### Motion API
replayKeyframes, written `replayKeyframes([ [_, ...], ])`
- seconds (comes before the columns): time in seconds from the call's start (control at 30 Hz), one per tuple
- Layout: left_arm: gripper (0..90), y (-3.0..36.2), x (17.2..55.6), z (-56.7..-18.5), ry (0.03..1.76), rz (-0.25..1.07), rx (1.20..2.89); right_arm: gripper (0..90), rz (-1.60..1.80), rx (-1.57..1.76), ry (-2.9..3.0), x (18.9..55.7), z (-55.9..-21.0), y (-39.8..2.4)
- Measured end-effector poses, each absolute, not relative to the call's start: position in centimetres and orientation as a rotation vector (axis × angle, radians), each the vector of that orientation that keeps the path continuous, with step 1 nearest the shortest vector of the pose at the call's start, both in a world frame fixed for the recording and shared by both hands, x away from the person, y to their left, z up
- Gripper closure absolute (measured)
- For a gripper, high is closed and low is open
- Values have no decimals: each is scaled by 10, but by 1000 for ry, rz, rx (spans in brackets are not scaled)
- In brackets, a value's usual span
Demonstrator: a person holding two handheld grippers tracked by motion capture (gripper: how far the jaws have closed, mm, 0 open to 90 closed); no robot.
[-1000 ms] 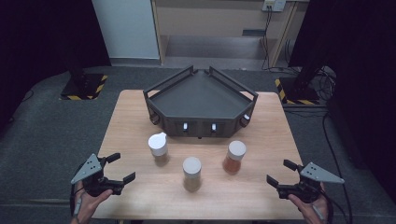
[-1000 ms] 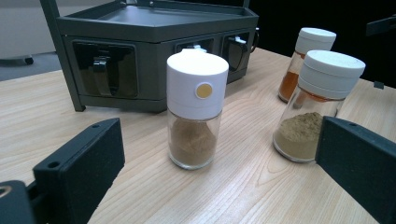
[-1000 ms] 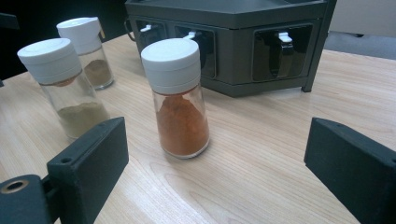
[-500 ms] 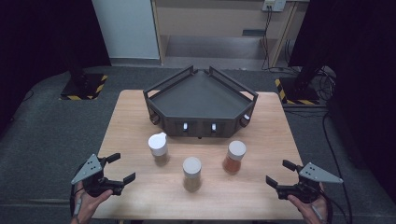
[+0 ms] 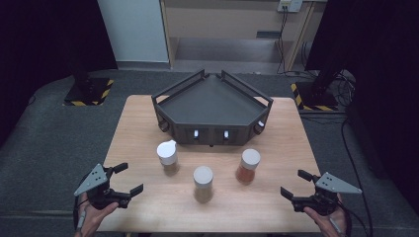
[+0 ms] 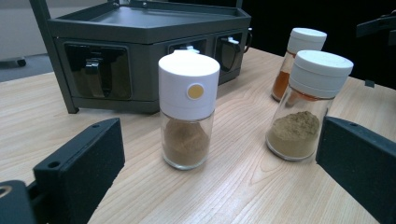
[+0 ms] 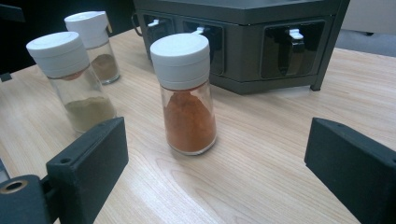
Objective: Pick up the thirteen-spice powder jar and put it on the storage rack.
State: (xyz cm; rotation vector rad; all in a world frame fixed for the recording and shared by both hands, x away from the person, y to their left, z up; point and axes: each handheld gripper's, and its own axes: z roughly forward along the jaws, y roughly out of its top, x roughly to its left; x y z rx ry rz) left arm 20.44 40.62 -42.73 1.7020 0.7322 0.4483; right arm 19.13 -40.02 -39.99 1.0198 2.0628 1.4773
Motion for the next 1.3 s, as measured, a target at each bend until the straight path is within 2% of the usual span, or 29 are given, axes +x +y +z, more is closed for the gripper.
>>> replayKeyframes([
  [0.7, 12, 403, 211, -414, 709, 413, 1741, 62, 1529, 986, 2064, 193, -402, -403],
  [1.3, 10, 405, 229, -376, 680, 396, 1792, 62, 1525, 987, 2073, 194, -402, -403],
])
